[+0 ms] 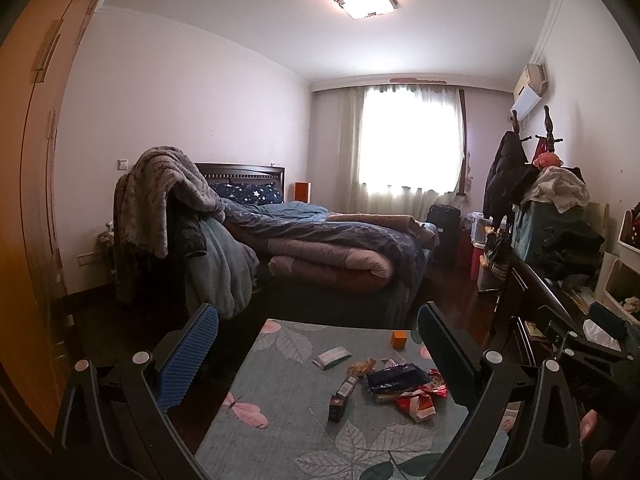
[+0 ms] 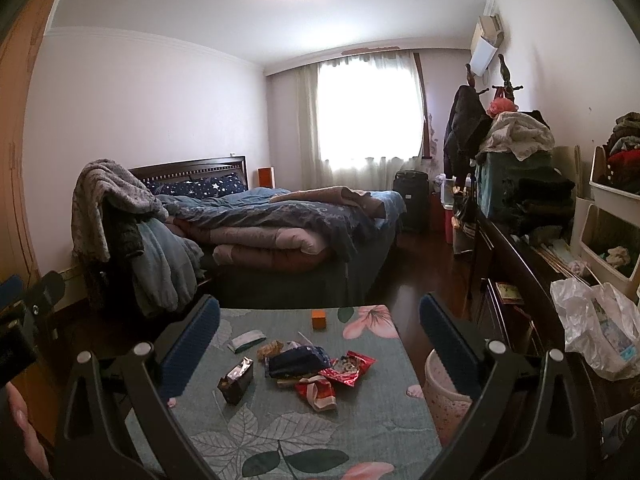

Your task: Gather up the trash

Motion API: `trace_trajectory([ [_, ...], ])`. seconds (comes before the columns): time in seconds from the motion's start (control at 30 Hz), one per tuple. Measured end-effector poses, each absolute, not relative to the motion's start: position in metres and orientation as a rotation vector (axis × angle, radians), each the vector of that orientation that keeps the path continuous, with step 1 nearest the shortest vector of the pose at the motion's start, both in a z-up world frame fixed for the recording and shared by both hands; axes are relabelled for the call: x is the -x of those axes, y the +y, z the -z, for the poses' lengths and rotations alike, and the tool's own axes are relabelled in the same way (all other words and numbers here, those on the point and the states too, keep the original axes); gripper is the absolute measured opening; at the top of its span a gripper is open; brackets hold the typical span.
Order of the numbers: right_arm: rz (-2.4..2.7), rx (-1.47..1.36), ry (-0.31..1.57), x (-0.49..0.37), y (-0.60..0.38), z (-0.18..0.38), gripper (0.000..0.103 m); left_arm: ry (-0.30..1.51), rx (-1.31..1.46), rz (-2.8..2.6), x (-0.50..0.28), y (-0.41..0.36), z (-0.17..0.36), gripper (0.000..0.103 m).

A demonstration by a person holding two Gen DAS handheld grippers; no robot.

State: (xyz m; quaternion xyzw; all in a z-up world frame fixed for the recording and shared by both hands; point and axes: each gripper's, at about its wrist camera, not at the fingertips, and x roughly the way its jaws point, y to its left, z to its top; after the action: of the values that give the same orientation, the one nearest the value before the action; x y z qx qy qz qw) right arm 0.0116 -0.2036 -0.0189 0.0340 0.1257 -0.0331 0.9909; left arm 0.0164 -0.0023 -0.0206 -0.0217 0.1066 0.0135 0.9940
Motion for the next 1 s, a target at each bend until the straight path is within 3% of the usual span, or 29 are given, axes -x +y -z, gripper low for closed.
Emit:
trace_trajectory([
  [1.0,0.068,-0.079,0.293,-0.024,-0.210,0.029,0.100,0.250,0.042,-0.040,-0.028,0.000,0.028,0.099],
])
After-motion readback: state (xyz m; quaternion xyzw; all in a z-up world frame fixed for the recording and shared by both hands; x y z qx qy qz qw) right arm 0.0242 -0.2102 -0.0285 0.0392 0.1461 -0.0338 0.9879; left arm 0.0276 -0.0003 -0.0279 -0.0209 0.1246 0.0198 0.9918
